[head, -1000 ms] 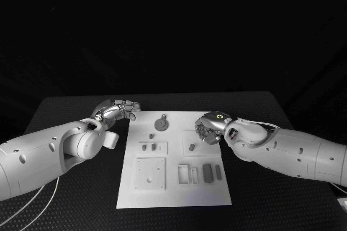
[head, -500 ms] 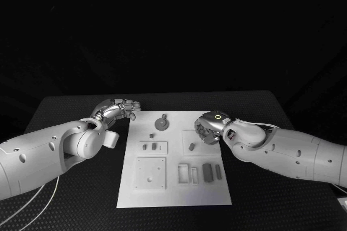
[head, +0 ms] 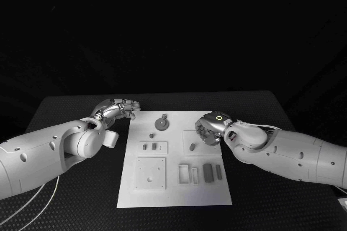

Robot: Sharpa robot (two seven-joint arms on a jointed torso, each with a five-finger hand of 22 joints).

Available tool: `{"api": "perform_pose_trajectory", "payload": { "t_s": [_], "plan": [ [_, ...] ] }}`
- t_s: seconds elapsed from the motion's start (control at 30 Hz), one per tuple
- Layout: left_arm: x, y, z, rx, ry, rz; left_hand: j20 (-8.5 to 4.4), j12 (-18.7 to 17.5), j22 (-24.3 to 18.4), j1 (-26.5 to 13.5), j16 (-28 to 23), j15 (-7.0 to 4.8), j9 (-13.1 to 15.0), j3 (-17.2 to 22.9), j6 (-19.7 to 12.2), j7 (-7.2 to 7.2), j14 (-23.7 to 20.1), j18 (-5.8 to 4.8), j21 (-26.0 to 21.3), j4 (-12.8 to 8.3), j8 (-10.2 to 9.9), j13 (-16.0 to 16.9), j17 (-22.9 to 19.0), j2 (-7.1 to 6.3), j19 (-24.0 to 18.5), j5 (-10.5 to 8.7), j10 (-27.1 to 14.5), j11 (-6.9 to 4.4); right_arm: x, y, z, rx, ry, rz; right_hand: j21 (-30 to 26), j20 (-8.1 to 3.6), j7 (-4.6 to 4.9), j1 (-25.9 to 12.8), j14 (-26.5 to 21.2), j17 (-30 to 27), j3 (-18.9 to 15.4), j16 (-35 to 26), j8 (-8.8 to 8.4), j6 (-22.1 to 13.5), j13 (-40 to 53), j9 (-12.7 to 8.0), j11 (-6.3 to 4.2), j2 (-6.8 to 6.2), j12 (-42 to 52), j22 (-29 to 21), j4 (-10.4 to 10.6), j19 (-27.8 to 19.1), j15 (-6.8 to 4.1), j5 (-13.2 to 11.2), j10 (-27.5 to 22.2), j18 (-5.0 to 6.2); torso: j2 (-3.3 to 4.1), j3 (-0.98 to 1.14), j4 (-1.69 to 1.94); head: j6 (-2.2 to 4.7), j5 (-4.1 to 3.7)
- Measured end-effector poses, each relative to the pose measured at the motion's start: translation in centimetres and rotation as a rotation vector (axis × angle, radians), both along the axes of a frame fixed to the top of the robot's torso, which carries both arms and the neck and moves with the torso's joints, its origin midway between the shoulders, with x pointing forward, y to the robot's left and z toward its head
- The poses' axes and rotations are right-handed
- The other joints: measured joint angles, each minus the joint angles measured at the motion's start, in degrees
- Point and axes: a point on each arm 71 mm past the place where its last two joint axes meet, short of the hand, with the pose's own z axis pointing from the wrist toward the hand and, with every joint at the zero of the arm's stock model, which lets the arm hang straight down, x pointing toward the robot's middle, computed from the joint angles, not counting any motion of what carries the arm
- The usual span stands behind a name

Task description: Assemble the parts on the task board

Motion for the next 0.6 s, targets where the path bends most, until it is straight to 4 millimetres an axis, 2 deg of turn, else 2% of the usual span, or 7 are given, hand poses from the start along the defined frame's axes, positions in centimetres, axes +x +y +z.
{"api": "perform_pose_trajectory", "payload": {
  "t_s": [0.23,0.6],
  "plan": [
    [0.2,0.3,0.0,0.003,0.000,0.008,0.00,0.0,0.0,0.0,0.0,0.00,0.0,0.0,-0.1,0.09,0.0,-0.02,0.0,0.0,0.0,0.0,0.0,0.00,0.0,0.00,0.0,-0.01,0.1,0.0,0.5,0.017,0.003,-0.006,0.0,-0.11,0.00,0.0,0.0,0.0,0.1,0.1,0.18,0.0,0.3,0.1,-0.27,-0.01,0.4,0.0,0.1,0.3,0.00,-0.2,0.3,0.00,0.00,-0.02,0.00,0.13,0.11],
    [0.3,0.5,-0.1,0.005,0.002,0.014,0.00,0.0,0.0,-0.2,-0.2,0.00,-0.1,-0.2,-0.6,0.19,0.0,-0.07,-0.2,0.2,0.0,0.0,0.1,0.23,0.0,0.00,0.0,-0.02,0.4,-0.3,3.1,0.065,0.000,-0.006,0.0,-0.10,0.00,0.0,0.0,0.0,0.1,0.1,0.17,0.0,0.4,0.1,-0.29,-0.02,0.4,0.0,0.1,0.3,0.00,-0.2,0.3,0.00,0.00,-0.03,-0.02,0.34,0.26]
  ]
}}
